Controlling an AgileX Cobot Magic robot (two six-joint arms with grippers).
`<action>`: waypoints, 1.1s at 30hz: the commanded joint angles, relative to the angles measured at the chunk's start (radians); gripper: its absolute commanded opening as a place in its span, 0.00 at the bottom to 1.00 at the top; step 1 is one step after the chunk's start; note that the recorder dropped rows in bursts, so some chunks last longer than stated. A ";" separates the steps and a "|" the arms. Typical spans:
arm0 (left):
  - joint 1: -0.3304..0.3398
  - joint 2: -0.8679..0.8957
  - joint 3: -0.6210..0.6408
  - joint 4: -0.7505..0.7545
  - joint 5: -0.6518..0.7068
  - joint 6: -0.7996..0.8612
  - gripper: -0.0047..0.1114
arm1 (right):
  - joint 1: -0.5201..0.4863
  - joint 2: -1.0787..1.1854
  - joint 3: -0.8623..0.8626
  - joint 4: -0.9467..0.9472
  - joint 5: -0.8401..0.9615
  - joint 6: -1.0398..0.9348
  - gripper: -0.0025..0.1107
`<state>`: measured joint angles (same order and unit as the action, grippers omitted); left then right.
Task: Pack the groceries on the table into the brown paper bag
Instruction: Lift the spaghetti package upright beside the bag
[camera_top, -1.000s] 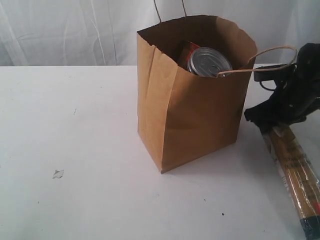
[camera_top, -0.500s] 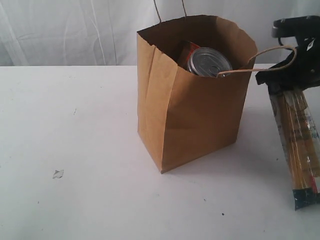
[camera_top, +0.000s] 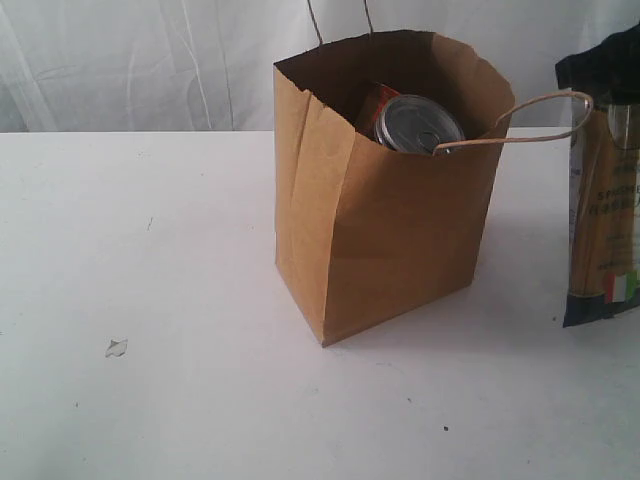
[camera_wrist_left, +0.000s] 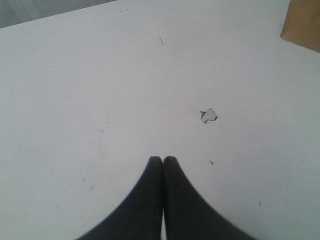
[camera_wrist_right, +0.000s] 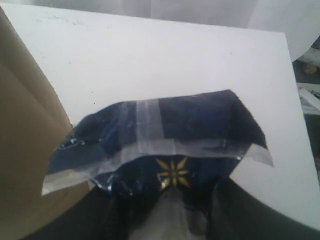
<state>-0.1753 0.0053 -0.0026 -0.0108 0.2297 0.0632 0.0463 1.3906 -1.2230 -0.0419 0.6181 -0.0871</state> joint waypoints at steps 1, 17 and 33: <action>0.004 -0.005 0.003 -0.002 0.003 -0.002 0.04 | -0.007 -0.076 0.000 -0.004 -0.043 0.003 0.02; 0.004 -0.005 0.003 -0.002 0.003 -0.002 0.04 | -0.007 -0.274 -0.002 0.074 -0.307 -0.006 0.02; 0.004 -0.005 0.003 -0.002 0.003 -0.002 0.04 | 0.078 -0.323 -0.079 0.076 -0.460 -0.096 0.02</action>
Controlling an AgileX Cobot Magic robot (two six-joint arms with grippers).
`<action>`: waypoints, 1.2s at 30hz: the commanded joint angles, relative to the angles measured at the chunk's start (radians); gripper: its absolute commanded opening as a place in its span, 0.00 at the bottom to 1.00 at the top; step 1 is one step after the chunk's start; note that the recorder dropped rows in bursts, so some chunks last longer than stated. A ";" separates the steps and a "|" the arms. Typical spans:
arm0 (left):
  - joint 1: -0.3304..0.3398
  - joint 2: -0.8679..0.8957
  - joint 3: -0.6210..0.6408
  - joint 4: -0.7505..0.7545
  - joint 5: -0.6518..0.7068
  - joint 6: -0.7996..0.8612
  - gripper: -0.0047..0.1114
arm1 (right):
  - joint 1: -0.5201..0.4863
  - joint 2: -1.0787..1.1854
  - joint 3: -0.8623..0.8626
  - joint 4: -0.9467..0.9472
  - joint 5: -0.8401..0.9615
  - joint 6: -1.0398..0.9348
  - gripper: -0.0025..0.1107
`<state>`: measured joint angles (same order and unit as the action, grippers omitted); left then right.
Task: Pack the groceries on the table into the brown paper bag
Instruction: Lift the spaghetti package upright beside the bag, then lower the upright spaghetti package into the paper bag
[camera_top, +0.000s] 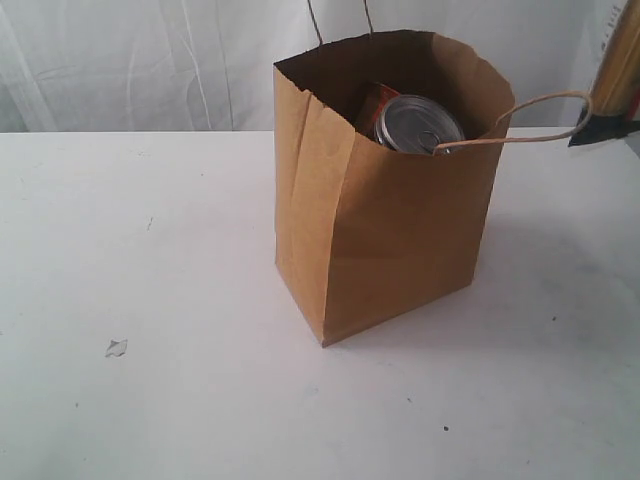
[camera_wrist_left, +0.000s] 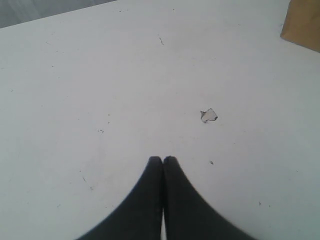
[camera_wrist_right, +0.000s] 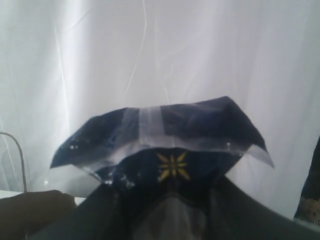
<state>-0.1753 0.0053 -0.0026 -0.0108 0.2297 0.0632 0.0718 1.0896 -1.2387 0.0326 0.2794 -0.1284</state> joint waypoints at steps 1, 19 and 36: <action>0.004 -0.005 0.003 -0.002 0.003 -0.002 0.04 | 0.068 -0.022 -0.075 0.002 -0.121 -0.071 0.02; 0.004 -0.005 0.003 -0.002 0.003 -0.002 0.04 | 0.350 0.025 -0.136 -0.007 -0.298 -0.370 0.02; 0.004 -0.005 0.003 -0.002 0.003 -0.002 0.04 | 0.486 0.163 -0.136 -0.096 -0.381 -0.503 0.02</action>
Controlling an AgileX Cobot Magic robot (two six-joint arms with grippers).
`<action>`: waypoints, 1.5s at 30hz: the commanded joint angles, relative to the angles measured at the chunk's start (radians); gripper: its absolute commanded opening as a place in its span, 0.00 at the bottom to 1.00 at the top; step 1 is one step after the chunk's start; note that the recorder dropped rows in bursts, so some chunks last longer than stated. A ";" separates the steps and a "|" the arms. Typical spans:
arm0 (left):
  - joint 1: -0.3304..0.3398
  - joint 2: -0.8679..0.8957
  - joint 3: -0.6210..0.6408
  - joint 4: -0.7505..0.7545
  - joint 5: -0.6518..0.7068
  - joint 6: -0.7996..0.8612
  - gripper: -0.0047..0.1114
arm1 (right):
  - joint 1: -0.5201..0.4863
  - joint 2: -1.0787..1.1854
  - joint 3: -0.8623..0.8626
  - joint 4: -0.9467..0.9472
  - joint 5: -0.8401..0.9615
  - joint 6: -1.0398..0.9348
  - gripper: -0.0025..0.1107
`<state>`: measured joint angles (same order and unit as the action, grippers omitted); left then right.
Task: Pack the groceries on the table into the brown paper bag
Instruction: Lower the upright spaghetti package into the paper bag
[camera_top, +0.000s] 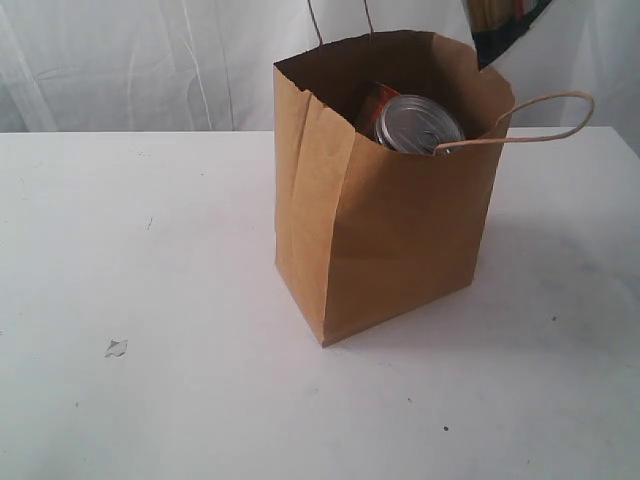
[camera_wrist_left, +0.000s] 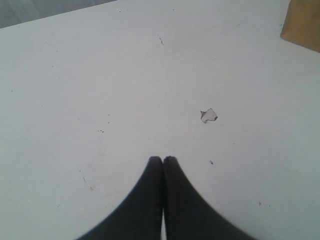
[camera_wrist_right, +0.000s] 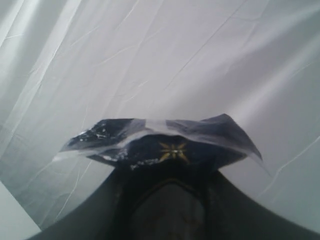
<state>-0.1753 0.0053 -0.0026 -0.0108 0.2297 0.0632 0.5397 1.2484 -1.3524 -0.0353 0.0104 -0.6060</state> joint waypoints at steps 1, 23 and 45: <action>0.004 -0.005 0.003 -0.002 0.003 -0.002 0.04 | 0.022 0.010 -0.023 -0.029 -0.115 -0.025 0.02; 0.004 -0.005 0.003 -0.002 0.003 -0.002 0.04 | 0.058 0.145 -0.023 -0.067 -0.129 -0.025 0.02; 0.004 -0.005 0.003 -0.002 0.003 -0.002 0.04 | 0.058 0.218 -0.019 -0.052 -0.019 0.137 0.02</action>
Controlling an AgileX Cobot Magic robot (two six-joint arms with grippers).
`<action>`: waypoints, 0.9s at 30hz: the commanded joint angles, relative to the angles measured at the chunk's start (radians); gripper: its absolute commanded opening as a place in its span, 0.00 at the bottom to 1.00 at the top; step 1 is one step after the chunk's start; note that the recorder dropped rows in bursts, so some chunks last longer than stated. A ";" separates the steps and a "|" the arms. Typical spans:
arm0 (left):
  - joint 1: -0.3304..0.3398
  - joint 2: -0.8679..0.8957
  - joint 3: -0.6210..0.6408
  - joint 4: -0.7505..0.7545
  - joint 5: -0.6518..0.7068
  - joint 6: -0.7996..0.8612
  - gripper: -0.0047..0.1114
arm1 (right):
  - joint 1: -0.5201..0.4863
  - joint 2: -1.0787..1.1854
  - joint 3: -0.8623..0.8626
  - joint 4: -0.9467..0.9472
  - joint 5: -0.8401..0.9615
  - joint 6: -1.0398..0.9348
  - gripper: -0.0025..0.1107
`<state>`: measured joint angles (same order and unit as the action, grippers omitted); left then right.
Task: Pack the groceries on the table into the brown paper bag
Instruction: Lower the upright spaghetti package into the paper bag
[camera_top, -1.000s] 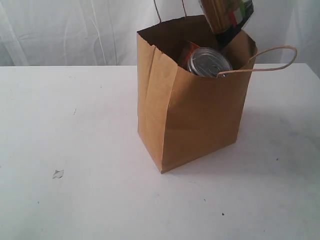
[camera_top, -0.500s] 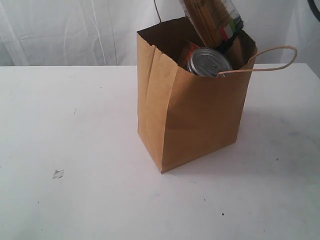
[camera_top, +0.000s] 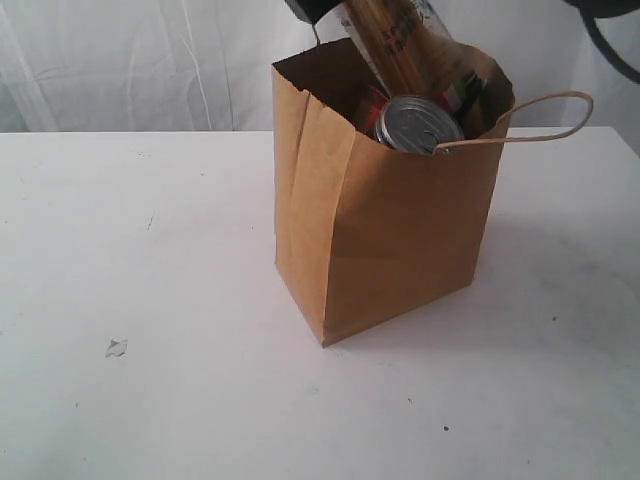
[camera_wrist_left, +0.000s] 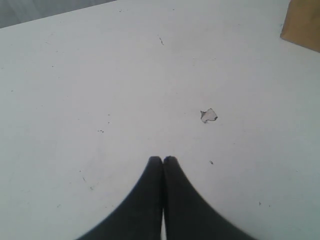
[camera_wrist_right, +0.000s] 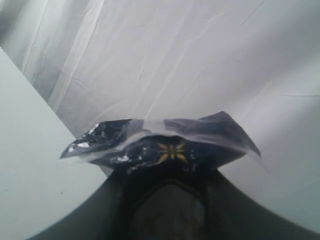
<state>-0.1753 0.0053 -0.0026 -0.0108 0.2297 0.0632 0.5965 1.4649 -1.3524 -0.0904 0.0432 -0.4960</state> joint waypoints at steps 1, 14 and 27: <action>0.004 -0.005 0.003 -0.002 0.003 -0.002 0.04 | 0.001 0.003 -0.019 0.008 -0.050 0.034 0.02; 0.004 -0.005 0.003 -0.002 0.003 -0.002 0.04 | 0.001 0.014 0.067 0.009 -0.094 0.175 0.02; 0.004 -0.005 0.003 -0.002 0.003 -0.002 0.04 | -0.051 0.014 0.099 0.012 -0.131 0.404 0.02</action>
<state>-0.1753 0.0053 -0.0026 -0.0108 0.2297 0.0632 0.5756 1.4898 -1.2507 -0.1058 -0.0264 -0.1876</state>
